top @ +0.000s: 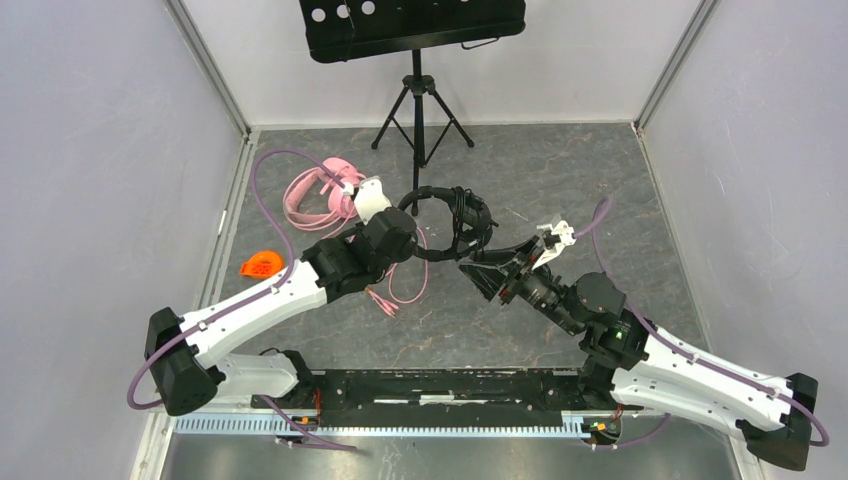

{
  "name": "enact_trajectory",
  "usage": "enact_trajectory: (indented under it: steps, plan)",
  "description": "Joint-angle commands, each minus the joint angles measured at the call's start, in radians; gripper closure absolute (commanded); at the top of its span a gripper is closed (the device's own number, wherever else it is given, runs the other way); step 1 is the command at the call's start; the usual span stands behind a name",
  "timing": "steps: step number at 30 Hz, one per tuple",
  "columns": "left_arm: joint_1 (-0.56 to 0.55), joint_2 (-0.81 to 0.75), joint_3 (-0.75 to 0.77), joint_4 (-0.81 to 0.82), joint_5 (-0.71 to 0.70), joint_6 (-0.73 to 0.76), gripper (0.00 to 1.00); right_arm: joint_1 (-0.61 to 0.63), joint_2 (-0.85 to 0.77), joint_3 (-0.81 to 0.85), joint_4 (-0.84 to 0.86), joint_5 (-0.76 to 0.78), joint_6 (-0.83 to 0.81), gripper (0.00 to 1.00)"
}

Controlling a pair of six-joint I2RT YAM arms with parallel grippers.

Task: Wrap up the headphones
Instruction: Wrap the headphones around the headphones.

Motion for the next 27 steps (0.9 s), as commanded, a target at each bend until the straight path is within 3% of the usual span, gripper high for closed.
enact_trajectory:
  steps: [1, 15, 27]
  plan:
    - [-0.002, -0.037, 0.009, 0.097, -0.047, 0.013, 0.98, 0.002, -0.011, 0.003, 0.006, 0.036, -0.032, 0.55]
    - [-0.002, -0.102, -0.039, 0.207, -0.014, 0.030, 0.98, 0.002, 0.023, -0.044, 0.002, 0.067, -0.121, 0.63]
    - [-0.002, -0.152, -0.113, 0.346, -0.032, 0.064, 0.98, 0.004, -0.048, -0.003, -0.039, -0.157, -0.137, 0.51]
